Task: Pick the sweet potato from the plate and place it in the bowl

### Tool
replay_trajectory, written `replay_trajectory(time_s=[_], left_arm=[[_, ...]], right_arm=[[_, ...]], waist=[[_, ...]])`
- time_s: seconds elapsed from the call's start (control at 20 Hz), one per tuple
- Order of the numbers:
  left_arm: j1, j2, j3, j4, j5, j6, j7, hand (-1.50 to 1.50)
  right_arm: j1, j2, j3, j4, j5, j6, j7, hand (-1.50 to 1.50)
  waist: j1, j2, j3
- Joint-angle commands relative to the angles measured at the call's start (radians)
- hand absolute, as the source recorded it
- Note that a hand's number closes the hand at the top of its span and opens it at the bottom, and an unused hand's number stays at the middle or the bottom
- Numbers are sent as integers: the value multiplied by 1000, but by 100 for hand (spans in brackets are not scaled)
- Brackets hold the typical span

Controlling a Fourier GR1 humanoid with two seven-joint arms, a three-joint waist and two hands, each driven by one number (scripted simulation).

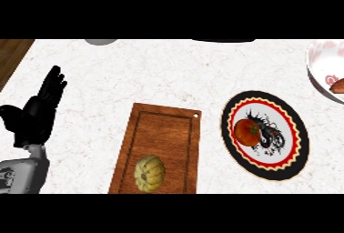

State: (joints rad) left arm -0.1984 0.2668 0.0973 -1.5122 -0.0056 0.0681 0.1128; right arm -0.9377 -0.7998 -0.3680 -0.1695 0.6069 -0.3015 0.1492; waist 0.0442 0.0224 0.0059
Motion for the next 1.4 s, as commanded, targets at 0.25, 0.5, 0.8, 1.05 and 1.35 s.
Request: replay_trajectory(time_s=[0.25, 0.5, 0.8, 1.05, 1.35], left_arm=[[21, -8, 14, 7, 3, 10, -12, 0], [53, 9, 18, -38, 0, -5, 8, 0], [55, 15, 52, -19, 21, -19, -1, 0], [34, 4, 28, -4, -35, 12, 10, 0], [50, -17, 25, -18, -28, -8, 3, 0]], right_arm=[[52, -1, -351, -118, -352, -99, -309, -150], [190, -68, -454, -98, -468, 59, -407, -150], [373, -158, -495, -98, -546, 277, -438, -150], [490, -115, -551, -148, -658, 432, -477, -150], [592, -136, -565, -210, -744, 517, -528, -150]], waist=[[-39, -11, 2], [-34, -15, -2], [-47, -21, -4], [-62, -26, -6], [-47, -22, -5]])
